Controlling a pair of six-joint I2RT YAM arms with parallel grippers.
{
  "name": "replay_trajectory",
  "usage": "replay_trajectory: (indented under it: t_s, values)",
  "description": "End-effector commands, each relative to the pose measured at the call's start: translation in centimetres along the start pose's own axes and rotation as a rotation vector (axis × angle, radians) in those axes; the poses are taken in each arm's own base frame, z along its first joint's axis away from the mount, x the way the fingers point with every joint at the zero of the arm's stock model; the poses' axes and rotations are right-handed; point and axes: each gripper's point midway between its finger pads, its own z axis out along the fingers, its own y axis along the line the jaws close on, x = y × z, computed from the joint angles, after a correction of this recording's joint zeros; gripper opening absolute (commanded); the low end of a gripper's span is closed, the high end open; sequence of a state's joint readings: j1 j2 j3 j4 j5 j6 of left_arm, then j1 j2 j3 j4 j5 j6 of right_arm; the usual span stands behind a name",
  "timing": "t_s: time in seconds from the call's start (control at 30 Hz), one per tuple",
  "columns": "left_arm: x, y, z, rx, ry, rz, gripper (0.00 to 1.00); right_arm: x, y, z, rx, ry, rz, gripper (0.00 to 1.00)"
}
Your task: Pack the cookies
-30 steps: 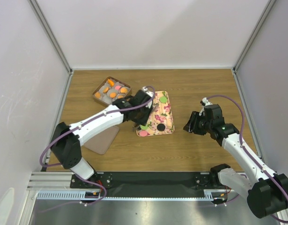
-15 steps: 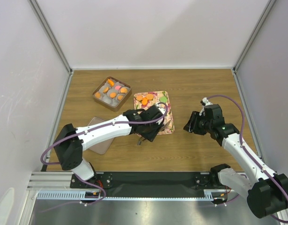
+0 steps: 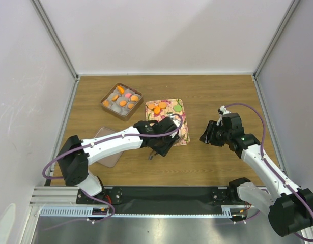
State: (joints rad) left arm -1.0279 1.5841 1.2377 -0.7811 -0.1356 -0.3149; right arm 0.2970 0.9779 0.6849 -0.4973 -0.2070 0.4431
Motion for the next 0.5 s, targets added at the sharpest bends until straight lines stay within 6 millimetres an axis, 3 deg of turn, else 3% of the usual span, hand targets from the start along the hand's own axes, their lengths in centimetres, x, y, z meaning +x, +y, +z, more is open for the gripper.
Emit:
replay_trajectory:
  t_s: [0.0,0.47]
  values:
    - [0.0,-0.1,-0.2,-0.008,-0.01,-0.008,0.53,-1.1,0.4,-0.2,-0.01,-0.031,-0.014,0.48]
    - [1.2,0.1,0.9,-0.03,0.021,-0.006,0.52,-1.0,0.5,-0.2,-0.019,-0.03,-0.017,0.48]
